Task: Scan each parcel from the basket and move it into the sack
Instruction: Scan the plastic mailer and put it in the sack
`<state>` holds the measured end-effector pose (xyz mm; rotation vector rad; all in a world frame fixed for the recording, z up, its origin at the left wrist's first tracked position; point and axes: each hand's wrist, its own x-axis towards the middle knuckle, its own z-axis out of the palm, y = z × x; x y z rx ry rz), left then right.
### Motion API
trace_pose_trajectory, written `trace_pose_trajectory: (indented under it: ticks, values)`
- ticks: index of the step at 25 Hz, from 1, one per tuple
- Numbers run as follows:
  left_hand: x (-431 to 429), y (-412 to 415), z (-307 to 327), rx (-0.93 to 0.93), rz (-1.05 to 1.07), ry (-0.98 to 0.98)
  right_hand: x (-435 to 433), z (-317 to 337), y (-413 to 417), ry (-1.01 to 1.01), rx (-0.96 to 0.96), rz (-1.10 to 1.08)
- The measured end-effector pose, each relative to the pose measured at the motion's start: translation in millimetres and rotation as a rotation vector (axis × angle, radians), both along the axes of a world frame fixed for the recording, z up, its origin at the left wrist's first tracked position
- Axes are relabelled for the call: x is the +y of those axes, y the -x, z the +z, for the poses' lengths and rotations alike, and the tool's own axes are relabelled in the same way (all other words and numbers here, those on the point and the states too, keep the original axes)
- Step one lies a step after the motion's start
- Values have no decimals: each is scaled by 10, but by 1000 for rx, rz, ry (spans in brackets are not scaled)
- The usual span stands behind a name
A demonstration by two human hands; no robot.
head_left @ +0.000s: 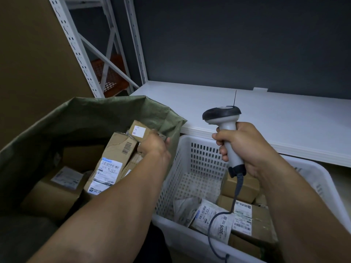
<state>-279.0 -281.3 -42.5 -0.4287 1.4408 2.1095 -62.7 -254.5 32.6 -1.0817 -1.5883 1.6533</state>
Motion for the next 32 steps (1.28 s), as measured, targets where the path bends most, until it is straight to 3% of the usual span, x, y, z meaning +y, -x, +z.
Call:
trace_pose_trajectory:
  ticks: [11, 15, 18, 21, 24, 26, 29, 32]
  values:
    - [118, -616, 87, 175, -341, -5, 128, -182, -330, 56, -37, -83]
    - [273, -893, -296, 106, -702, 133, 233, -426, -535, 91, -73, -135]
    - [446, -1029, -814, 158, -981, 334, 353, -644, -625, 117, -142, -133]
    - [629, -1072, -1340, 421, -1199, 614, 557, -832, -677, 150, -162, -158]
    - [761, -1038, -1856, 873, -1621, 991, 727, -1077, -690, 219, -202, -148]
    - [833, -1070, -2145, 1020, -1815, 1134, 771, -1247, -685, 275, -237, -129]
    - [958, -1084, -2571, 1215, -2034, 1240, 830, -1444, -651, 325, -257, -69]
    - [962, -1055, -2902, 1276, -2182, 1277, 880, -1583, -632, 388, -265, -24]
